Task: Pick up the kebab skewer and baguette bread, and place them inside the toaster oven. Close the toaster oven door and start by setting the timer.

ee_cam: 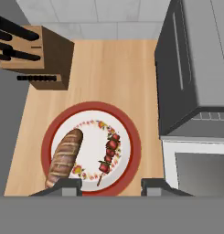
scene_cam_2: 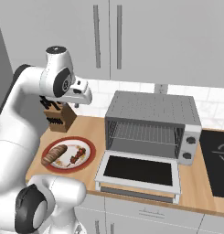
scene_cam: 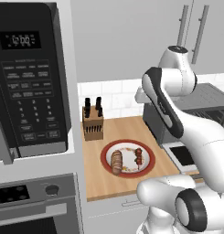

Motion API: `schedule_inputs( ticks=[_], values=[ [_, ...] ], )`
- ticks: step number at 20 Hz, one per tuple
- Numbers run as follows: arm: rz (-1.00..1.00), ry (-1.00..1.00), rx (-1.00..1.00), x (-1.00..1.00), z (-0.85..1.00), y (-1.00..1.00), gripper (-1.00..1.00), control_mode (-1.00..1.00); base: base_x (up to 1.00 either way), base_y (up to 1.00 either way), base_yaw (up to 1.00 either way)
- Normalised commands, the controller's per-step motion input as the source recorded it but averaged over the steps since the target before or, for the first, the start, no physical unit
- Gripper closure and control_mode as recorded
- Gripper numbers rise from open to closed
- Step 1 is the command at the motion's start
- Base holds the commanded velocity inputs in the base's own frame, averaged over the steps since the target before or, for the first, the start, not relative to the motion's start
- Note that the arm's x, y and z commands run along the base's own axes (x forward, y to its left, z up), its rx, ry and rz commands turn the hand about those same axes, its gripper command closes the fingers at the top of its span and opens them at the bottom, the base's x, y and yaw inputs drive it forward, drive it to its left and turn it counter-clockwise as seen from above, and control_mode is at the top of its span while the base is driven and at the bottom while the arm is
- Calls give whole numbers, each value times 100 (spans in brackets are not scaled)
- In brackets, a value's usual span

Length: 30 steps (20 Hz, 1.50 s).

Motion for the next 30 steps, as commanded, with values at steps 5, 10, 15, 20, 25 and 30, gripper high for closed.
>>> schedule_inputs(
  ticks=[5,10,15,20,25,30],
  values=[
    [-1,-12,-1,-25,-1,-17,-100,-100,0,0,0],
    [0,-22,2,-82,-7,-96,-100,-100,0,0,0],
    [0,-20,7,-69,-18,-100,-100,-100,0,0,0],
    [0,-17,6,-31,-27,-99,-100,-100,0,0,0],
    [0,-15,1,-14,-2,-92,-100,-100,0,0,0],
    [0,-10,0,0,-3,-65,-100,-100,0,0,0]
  ],
)
